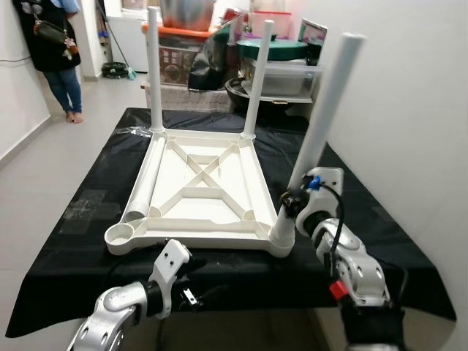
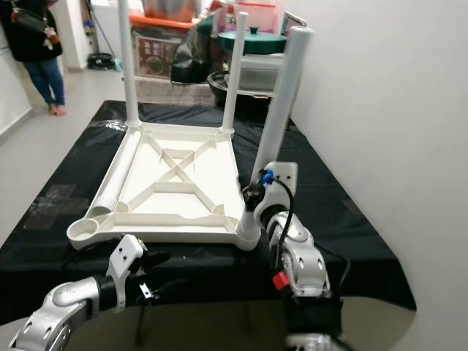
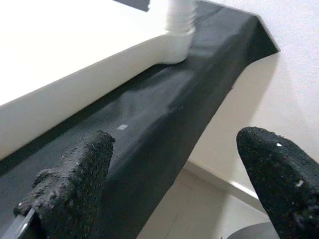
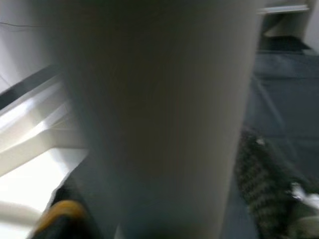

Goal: Building children table

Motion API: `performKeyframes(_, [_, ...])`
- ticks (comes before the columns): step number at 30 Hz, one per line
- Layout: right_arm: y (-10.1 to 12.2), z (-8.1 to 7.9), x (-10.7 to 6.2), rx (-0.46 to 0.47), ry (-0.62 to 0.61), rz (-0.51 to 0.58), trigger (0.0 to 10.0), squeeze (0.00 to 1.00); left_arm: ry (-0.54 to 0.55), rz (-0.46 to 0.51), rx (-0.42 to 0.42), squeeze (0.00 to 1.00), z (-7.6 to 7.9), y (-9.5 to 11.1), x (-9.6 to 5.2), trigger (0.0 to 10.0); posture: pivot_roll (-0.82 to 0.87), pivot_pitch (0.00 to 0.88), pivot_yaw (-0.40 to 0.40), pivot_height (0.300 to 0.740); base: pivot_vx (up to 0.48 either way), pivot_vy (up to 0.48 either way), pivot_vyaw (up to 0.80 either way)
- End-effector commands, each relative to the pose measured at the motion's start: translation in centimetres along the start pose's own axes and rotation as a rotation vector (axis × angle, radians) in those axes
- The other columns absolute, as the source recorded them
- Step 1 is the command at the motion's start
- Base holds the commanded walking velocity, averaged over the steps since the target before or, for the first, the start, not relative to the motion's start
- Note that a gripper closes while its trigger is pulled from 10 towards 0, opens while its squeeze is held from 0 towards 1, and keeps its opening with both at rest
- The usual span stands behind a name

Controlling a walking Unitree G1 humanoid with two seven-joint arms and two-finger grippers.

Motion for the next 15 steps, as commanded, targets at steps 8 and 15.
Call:
performKeyframes(8, [2.7,2.0,-1.6,-0.079,0.425,-0.079,10.0,0.0,-0.013,0.001,-0.001,0.0,0.1,0.1,0.0,10.0,0.06,0.0,-0.105,0.74,0.0,0.0,0.0])
performKeyframes(15, [-0.7,5.1,-0.6,-0.071,-0.01,-0.16,0.0,0.0,-0.017,-0.004,0.002,0.0,0.2,0.0,-0.1,10.0,0.06,0.0,-0.095,0.74,0.0,0.0,0.0])
Point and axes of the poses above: a point about 5 cm out from each wrist's last joint towards the gripper, its own x axis pointing out of the wrist towards the gripper, its own y axis along the axis of the wrist's last joint, z = x × y, the point moved 1 cm from there along x, pointing out of the wrist towards the gripper, and after that the axes turned 9 degrees about x, right-handed, at the moved point
